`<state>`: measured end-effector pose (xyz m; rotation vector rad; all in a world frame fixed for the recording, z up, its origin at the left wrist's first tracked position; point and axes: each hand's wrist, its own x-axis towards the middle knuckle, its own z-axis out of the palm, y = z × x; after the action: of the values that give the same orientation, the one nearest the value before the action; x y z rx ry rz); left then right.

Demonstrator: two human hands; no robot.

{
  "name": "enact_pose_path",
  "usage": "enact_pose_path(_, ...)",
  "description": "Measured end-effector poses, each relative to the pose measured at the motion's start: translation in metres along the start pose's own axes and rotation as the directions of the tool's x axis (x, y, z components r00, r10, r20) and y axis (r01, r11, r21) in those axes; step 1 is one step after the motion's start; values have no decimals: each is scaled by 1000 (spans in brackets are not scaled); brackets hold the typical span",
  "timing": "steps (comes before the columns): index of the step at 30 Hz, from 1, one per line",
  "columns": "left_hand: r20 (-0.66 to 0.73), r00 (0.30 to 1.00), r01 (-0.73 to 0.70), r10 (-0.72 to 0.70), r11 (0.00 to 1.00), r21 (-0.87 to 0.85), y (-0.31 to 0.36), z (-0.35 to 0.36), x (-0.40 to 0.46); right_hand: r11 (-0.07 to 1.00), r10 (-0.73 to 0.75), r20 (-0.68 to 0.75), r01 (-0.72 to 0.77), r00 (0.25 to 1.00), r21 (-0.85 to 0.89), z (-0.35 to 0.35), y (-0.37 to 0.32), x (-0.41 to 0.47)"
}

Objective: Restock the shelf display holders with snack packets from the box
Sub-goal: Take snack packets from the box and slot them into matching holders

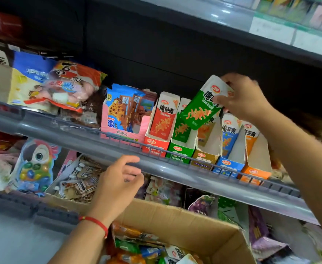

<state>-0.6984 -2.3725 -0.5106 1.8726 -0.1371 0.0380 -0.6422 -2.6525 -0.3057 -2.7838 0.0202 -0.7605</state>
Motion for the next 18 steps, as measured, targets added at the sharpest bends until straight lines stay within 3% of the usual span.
enact_pose_path(9, 54, 998, 8, -17, 988, 153, 1, 0, 3, 984, 66, 266, -19, 962, -175, 75, 7, 41)
enact_pose_path(13, 64, 998, -1, -12, 980, 200, -1, 0, 3, 939, 23, 251, 66, 968, -338, 93, 7, 45)
enact_pose_path(18, 74, 997, -15, -3, 970, 244, -2, 0, 3, 904, -30, 156, 94, 987, -418, 101, 8, 46)
